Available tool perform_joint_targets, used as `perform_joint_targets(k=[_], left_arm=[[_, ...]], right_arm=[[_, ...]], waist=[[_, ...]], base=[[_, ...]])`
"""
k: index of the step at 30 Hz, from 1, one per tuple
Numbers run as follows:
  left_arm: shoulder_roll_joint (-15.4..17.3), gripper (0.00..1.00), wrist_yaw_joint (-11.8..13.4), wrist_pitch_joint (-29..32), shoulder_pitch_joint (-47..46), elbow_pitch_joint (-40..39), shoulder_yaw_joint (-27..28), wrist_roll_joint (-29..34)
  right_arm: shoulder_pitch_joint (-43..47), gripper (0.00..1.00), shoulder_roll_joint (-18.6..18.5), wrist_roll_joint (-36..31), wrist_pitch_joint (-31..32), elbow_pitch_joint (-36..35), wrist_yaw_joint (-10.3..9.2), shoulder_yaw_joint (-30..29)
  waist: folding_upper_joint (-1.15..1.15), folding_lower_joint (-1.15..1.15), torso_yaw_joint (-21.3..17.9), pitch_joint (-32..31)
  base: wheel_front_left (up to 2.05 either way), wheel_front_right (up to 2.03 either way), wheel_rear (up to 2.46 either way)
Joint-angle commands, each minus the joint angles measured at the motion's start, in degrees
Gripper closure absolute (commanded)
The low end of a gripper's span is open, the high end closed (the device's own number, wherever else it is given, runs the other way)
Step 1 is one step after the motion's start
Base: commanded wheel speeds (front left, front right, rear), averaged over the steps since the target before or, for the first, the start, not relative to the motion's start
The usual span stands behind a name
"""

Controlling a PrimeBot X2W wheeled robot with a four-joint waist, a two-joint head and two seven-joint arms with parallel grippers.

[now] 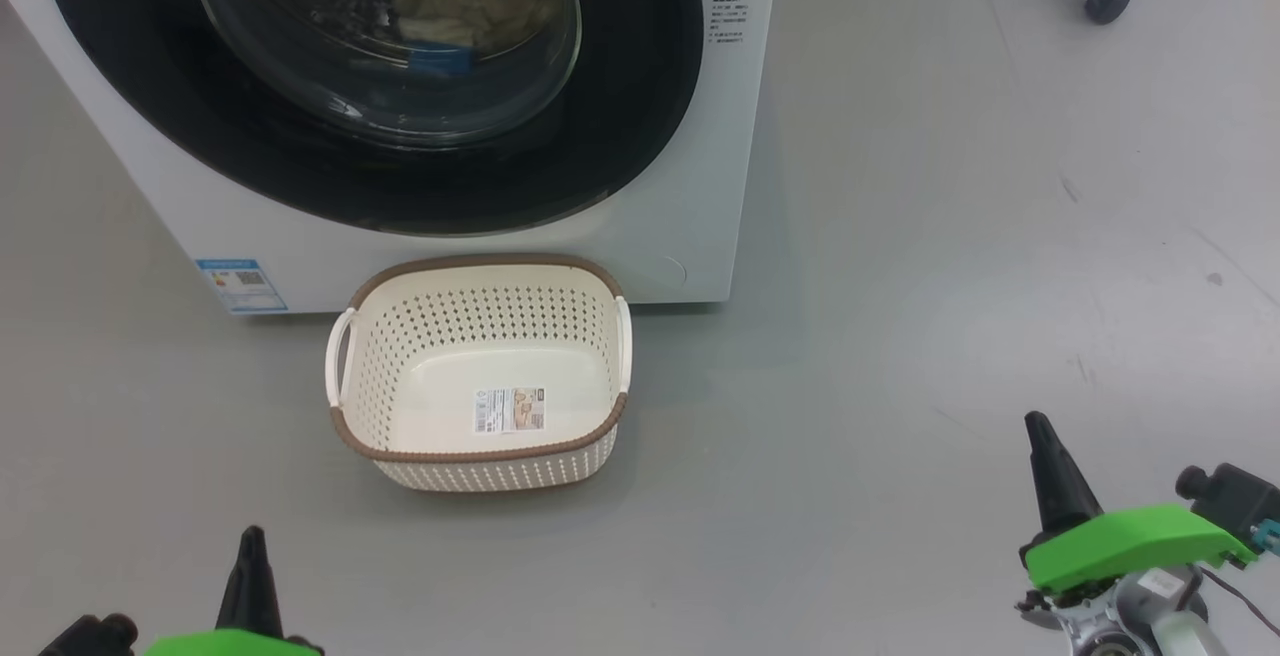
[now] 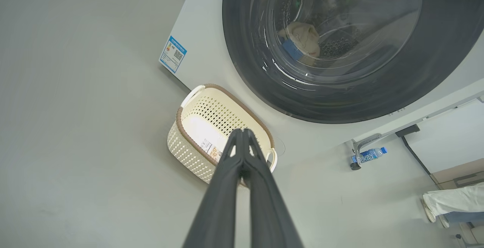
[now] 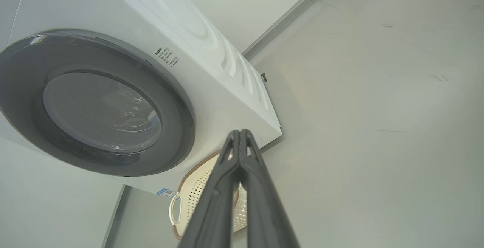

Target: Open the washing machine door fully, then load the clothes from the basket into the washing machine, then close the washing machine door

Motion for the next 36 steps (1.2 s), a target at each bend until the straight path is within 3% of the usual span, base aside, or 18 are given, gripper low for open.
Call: perform_joint_targets(k=[1, 36], left_arm=[[0.68, 1.00, -0.31, 0.32, -2.75, -1.41, 1.22, -1.37], [0.87, 1.00, -0.87, 6.19, -5.69, -0.41, 2.18, -24.80]], right_arm=[[-2.68, 1.00, -0.85, 1.44, 0.31, -2.05, -0.09, -0.05], [-3.56, 1.00, -0.52, 23.68, 6.07, -2.83, -0.15, -3.51]], waist=[[0.00, 0.00, 0.04, -0.04], [0.00, 0.00, 1.33, -1.36]], base=[[0.00, 0.00, 0.00], [0.00, 0.00, 0.00]])
